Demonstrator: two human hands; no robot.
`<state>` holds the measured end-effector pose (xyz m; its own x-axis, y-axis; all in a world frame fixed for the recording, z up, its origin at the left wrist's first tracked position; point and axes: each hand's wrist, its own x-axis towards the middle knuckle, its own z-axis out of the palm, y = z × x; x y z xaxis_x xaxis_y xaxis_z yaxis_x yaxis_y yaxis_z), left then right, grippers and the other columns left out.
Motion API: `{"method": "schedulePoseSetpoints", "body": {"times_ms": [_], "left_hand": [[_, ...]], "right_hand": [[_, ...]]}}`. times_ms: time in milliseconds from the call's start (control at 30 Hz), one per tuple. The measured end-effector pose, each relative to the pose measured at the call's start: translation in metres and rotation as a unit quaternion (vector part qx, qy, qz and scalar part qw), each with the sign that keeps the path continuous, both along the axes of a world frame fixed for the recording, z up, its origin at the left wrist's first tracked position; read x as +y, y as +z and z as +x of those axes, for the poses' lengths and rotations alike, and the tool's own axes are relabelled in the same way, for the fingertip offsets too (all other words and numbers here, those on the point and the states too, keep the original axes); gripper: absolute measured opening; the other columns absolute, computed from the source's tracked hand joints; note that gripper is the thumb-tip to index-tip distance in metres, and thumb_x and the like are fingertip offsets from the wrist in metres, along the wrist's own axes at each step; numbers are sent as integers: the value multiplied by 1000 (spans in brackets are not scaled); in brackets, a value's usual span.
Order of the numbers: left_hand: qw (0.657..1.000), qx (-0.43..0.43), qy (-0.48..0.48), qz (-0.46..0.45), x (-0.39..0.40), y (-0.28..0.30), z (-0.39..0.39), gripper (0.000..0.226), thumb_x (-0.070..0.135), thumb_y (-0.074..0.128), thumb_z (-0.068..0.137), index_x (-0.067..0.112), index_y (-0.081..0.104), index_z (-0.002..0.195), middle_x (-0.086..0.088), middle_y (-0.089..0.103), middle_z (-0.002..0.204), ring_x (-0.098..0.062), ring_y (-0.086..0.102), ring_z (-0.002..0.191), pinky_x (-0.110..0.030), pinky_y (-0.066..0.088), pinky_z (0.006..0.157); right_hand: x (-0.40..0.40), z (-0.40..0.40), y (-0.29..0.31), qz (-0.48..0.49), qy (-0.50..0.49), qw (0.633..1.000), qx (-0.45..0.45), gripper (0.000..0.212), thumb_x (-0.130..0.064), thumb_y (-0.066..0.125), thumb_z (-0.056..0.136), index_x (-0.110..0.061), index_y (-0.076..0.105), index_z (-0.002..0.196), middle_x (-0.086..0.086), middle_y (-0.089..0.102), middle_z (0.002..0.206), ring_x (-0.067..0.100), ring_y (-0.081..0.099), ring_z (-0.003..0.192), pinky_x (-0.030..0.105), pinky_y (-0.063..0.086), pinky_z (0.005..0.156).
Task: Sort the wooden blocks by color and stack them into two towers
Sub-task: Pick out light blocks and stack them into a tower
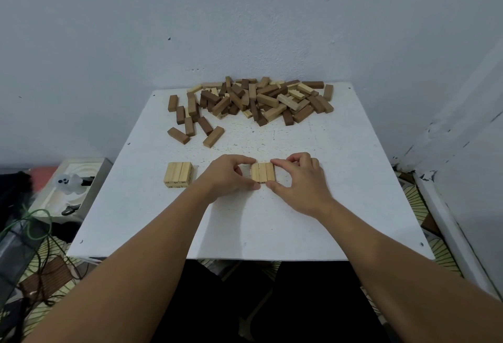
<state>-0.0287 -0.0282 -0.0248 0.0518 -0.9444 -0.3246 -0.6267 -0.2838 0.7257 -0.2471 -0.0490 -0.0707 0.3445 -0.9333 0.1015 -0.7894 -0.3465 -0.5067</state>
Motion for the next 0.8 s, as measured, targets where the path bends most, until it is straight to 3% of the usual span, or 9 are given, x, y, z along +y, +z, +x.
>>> {"method": "schedulePoseSetpoints", "body": {"times_ms": [167, 367, 533, 633, 800], "left_hand": [[1000, 9, 1, -3, 0, -1, 1, 61, 31, 94, 74, 37, 70, 130, 4, 52, 79, -12, 48, 71, -28, 35, 64], [1000, 13, -11, -2, 2, -2, 1, 56, 33, 93, 75, 41, 69, 125, 3, 52, 84, -14, 48, 75, -32, 38, 68], [1000, 11, -11, -6, 2, -3, 1, 54, 35, 92, 75, 42, 69, 124, 2, 51, 84, -15, 47, 76, -34, 37, 69], [1000, 11, -16, -6, 2, -3, 2, 54, 35, 91, 76, 42, 69, 125, 3, 50, 84, -15, 47, 76, -33, 37, 69], [1000, -4, -30, -4, 1, -3, 2, 57, 35, 90, 79, 44, 66, 130, 3, 49, 86, -16, 46, 77, -31, 37, 68]], "right_hand": [[0, 0, 7, 27, 1, 1000, -2, 59, -63, 66, 89, -45, 50, 143, -7, 37, 129, 17, 34, 125, 27, 27, 101], [-7, 1, 23, 102, 23, 994, 22, 57, -67, 69, 84, -50, 48, 135, -6, 32, 131, 22, 28, 129, 37, 25, 108], [-18, -4, 32, 95, 58, 993, 38, 60, -70, 75, 77, -51, 55, 130, -10, 37, 125, 19, 32, 125, 39, 25, 108], [-16, -5, 25, 105, 47, 993, -8, 60, -69, 76, 76, -56, 56, 132, -12, 36, 125, 16, 29, 125, 34, 20, 108], [-16, -5, 21, 91, 40, 995, 0, 60, -72, 72, 77, -60, 55, 134, -13, 35, 125, 15, 29, 125, 30, 16, 103]]}}
